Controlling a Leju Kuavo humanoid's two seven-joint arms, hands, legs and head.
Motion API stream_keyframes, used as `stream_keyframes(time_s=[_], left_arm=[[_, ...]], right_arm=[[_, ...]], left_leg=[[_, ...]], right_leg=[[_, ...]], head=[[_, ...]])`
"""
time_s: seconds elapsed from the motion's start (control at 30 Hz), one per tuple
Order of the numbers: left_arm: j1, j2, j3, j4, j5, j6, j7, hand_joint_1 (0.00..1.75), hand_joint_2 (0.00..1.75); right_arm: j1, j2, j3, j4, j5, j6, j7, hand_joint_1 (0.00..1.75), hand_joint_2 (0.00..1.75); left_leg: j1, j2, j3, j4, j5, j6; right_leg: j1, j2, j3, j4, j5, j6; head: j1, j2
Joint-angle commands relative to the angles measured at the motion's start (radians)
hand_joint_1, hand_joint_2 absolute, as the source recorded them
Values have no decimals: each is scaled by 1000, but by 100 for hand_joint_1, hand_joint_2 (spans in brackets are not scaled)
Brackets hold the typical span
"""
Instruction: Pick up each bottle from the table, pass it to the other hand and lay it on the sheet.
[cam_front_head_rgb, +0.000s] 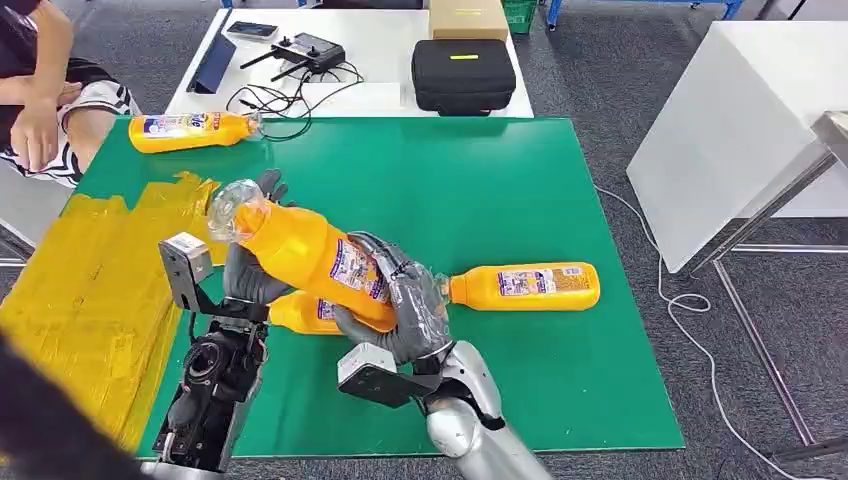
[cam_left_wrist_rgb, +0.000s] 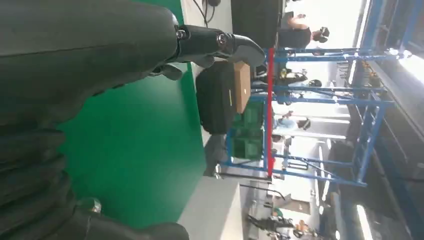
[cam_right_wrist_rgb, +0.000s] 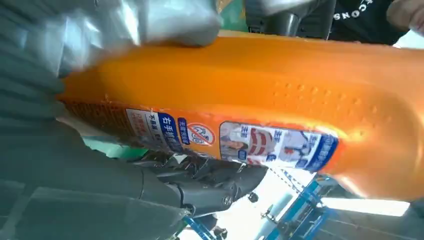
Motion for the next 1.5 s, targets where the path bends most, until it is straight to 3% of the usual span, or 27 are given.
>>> stream_keyframes(time_s=[0.03, 0.43, 0.63, 0.77, 1.0, 1.5], left_arm=[[-50, 11, -32, 63, 4, -23, 5, 0, 175], [-45, 19, -19, 72, 38, -49, 25, 0, 175], [-36, 13, 1, 82, 45, -37, 27, 0, 175], [-35, 17, -5, 85, 45, -29, 19, 0, 175], [-21, 9, -10, 44, 32, -26, 50, 0, 175], [-16, 2, -26, -16, 3, -32, 83, 0, 175]], right_arm=[[-50, -6, 72, 111, 8, 6, 11, 175, 175], [-64, 5, 39, 153, -10, -30, -8, 175, 175], [-9, -30, -98, -48, -99, -205, -47, 175, 175], [16, -35, -192, -112, -108, -223, -24, 175, 175], [-4, -13, -277, -47, -172, -305, -85, 175, 175], [-116, 16, -271, 205, -112, -296, -17, 175, 175]], left_leg=[[0, 0, 5, -2, -1, 0], [0, -1, 6, -2, -1, 0], [0, -2, 3, -1, -1, 0], [-1, -3, 6, -2, -2, 0], [-1, -1, 5, -2, -1, -1], [0, 2, 4, -1, -1, 0]], right_leg=[[0, -2, 5, -1, -1, 0], [0, -3, 6, -1, -2, 0], [0, -3, 3, -1, -1, 0], [0, -5, 7, -1, -3, 1], [-1, -3, 5, -1, -2, 0], [0, 0, 4, -1, -1, 0]], head=[[0, 0], [0, 0], [0, 0], [0, 0], [0, 0], [0, 0]])
